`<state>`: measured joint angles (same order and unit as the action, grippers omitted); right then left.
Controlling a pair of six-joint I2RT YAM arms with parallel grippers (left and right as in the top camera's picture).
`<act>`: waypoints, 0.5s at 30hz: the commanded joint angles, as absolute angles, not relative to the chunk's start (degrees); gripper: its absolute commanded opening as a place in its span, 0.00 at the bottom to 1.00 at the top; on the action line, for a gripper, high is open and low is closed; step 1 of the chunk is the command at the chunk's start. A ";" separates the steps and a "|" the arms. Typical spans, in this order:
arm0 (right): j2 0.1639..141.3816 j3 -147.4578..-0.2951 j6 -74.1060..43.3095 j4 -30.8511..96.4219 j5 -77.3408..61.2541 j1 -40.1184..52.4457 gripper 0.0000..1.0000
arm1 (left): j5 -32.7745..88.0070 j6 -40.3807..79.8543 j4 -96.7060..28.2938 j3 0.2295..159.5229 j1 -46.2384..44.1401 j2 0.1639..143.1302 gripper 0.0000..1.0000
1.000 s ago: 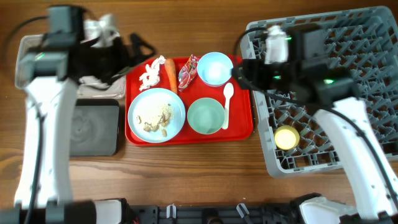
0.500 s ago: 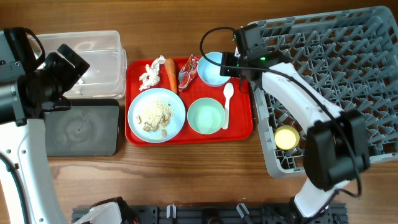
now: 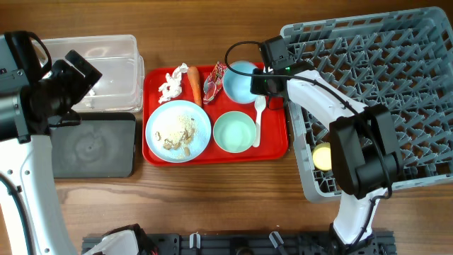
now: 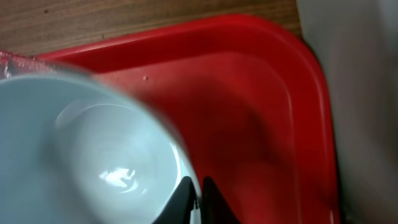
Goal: Sort waste into correct bins and load items into the dishwasher rack
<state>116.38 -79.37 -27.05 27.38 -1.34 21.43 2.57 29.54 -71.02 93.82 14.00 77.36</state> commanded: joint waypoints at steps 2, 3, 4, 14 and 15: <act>110.83 -83.55 -24.80 29.85 -0.99 21.30 0.04 | 1.39 30.48 -71.02 94.15 14.37 77.60 1.00; 109.21 -84.49 -23.88 30.72 -0.99 21.30 0.04 | 1.39 30.48 -71.02 94.15 14.37 77.60 1.00; 107.92 -85.23 -23.77 31.51 -0.62 21.30 0.04 | 1.39 30.48 -71.02 94.15 14.37 77.60 1.00; 90.19 -87.11 -22.04 45.78 34.85 21.30 0.04 | 1.39 30.48 -71.02 94.15 14.37 77.60 1.00; 89.56 -87.11 -22.06 48.25 41.39 21.30 0.04 | 1.39 30.48 -71.02 94.15 14.37 77.60 1.00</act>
